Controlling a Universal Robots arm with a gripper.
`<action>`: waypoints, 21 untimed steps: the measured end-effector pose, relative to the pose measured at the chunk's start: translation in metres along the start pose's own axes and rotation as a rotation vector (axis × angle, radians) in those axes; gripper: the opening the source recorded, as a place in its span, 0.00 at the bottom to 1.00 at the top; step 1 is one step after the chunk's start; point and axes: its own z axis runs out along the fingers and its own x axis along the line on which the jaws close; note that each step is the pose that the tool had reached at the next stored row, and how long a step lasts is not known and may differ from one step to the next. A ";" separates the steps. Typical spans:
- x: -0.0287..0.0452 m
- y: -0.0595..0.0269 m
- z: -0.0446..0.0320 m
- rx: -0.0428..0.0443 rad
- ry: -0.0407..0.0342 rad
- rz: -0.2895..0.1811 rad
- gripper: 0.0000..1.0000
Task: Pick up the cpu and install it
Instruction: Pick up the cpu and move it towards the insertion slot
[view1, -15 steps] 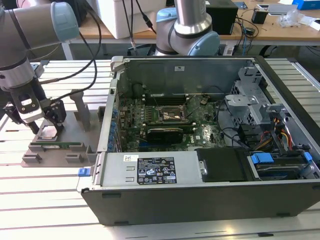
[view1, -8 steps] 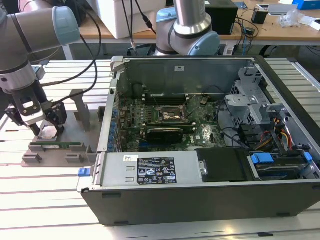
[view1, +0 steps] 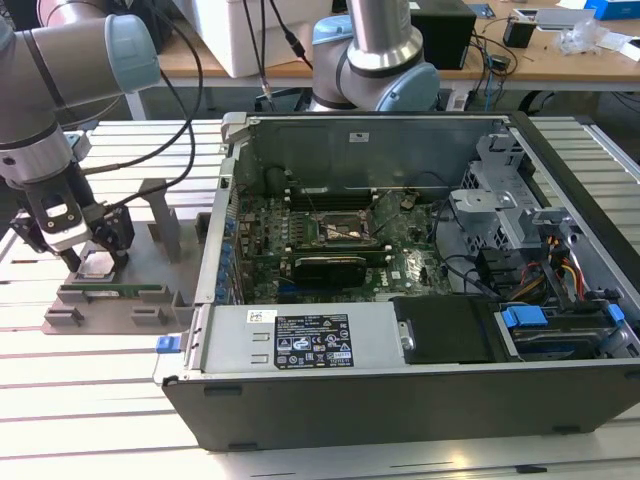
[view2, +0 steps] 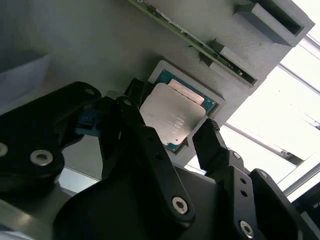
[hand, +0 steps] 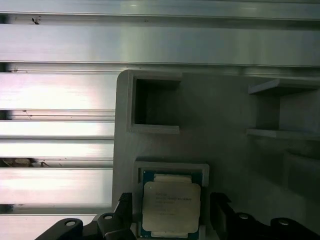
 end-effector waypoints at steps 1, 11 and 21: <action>0.0000 0.0000 0.0000 0.0001 0.0000 0.000 0.71; -0.0012 0.0007 -0.0482 0.0015 -0.0001 0.000 0.55; -0.0016 0.0001 -0.0739 0.0015 -0.0001 0.000 0.55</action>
